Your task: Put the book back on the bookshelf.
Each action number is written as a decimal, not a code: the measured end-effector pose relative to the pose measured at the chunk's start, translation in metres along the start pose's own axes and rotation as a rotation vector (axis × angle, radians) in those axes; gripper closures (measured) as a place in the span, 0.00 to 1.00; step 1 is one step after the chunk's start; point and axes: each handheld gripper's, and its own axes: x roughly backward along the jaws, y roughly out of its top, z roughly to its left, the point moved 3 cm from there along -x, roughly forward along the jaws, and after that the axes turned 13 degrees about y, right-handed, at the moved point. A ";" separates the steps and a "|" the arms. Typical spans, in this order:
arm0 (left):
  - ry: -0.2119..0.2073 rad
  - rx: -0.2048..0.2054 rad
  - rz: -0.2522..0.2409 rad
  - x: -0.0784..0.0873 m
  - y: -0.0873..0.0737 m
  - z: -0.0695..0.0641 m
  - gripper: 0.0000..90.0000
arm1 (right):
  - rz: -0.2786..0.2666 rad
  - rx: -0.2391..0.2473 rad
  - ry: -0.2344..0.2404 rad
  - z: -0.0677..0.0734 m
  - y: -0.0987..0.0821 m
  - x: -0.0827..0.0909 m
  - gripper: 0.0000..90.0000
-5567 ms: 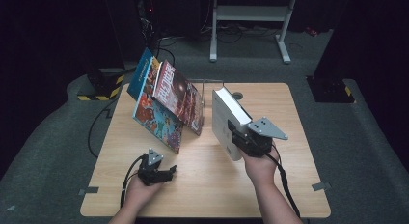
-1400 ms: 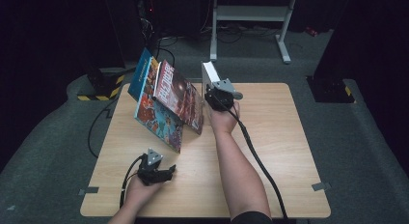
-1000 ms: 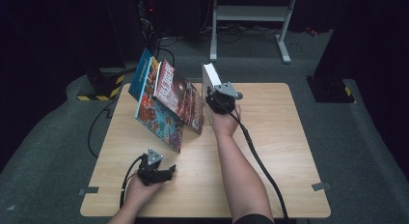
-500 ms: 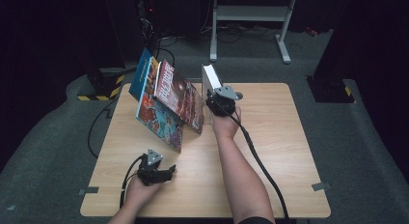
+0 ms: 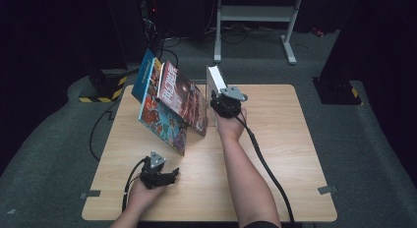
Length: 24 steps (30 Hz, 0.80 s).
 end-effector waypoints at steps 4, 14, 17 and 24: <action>0.000 -0.001 0.000 0.000 0.000 0.000 0.25 | -0.004 -0.001 0.005 0.000 0.004 0.001 0.42; -0.001 0.000 0.000 0.000 0.000 0.000 0.25 | -0.001 0.003 0.038 -0.001 0.009 0.006 0.24; -0.003 0.004 0.002 0.000 0.000 0.000 0.25 | -0.001 0.005 0.035 0.000 0.011 0.009 0.20; -0.004 0.007 0.001 -0.001 0.000 -0.001 0.25 | -0.001 -0.013 0.072 0.000 0.014 0.020 0.13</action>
